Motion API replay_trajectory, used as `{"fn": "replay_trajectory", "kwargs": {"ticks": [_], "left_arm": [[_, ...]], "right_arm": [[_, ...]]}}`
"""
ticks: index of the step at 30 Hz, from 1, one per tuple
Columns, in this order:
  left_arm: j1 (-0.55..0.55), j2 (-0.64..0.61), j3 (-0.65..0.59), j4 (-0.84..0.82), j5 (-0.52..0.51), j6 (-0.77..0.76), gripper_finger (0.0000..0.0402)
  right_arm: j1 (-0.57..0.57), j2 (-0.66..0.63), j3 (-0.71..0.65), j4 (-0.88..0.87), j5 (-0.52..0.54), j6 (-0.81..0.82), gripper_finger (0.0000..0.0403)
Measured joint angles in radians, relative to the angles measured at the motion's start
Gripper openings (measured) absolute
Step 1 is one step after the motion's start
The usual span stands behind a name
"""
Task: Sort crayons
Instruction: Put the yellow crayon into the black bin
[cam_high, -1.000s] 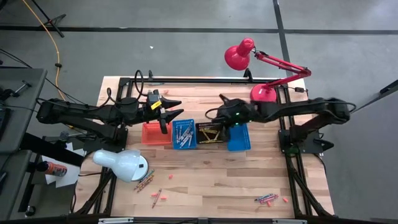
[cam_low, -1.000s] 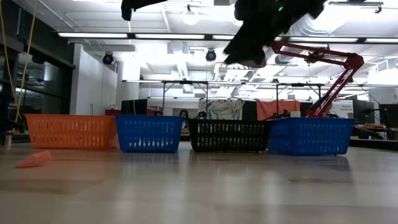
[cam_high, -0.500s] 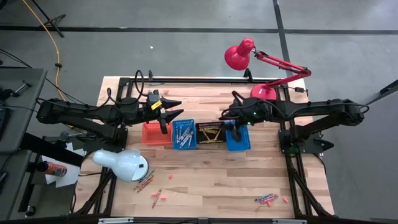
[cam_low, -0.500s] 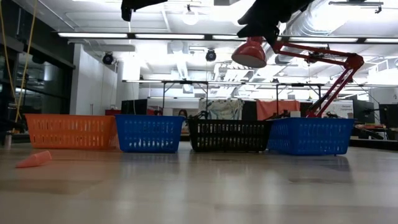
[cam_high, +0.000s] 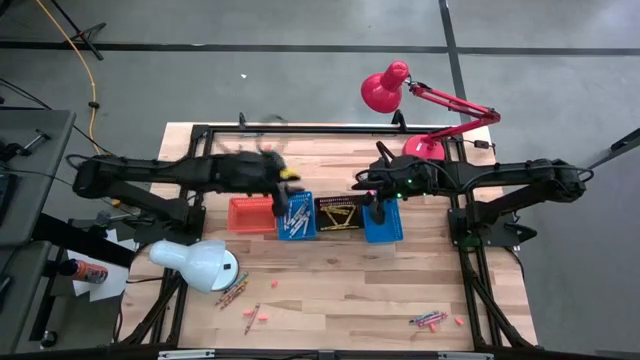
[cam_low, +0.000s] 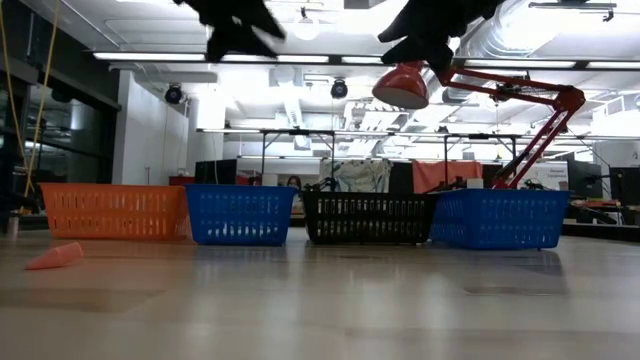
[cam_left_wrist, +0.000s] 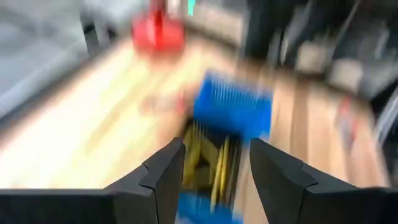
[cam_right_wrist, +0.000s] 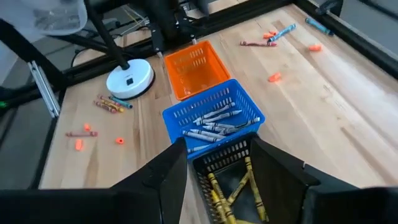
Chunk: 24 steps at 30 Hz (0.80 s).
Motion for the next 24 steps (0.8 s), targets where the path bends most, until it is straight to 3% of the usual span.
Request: {"fn": "replay_trajectory", "kwargs": {"ticks": [5,10,15,20,24], "left_arm": [[-0.021,0.208,0.184,-0.446,0.11,-0.062,0.017],[-0.088,0.368,0.278,-0.755,0.238,-0.289,0.017],[-0.193,0.476,0.286,-0.764,0.281,-0.44,0.017],[-0.282,0.571,0.285,-0.782,0.413,-0.573,0.017],[-0.367,0.612,0.286,-0.798,0.427,-0.68,0.017]], "right_arm": [[0.001,-0.004,0.0,-0.016,0.0,0.086,0.017],[0.029,-0.023,0.0,-0.074,0.0,0.096,0.017],[0.063,-0.055,0.0,-0.183,-0.006,0.031,0.017],[0.1,-0.1,0.0,-0.322,-0.026,-0.036,0.017],[0.12,-0.13,0.0,-0.374,-0.027,-0.075,0.017]]}}
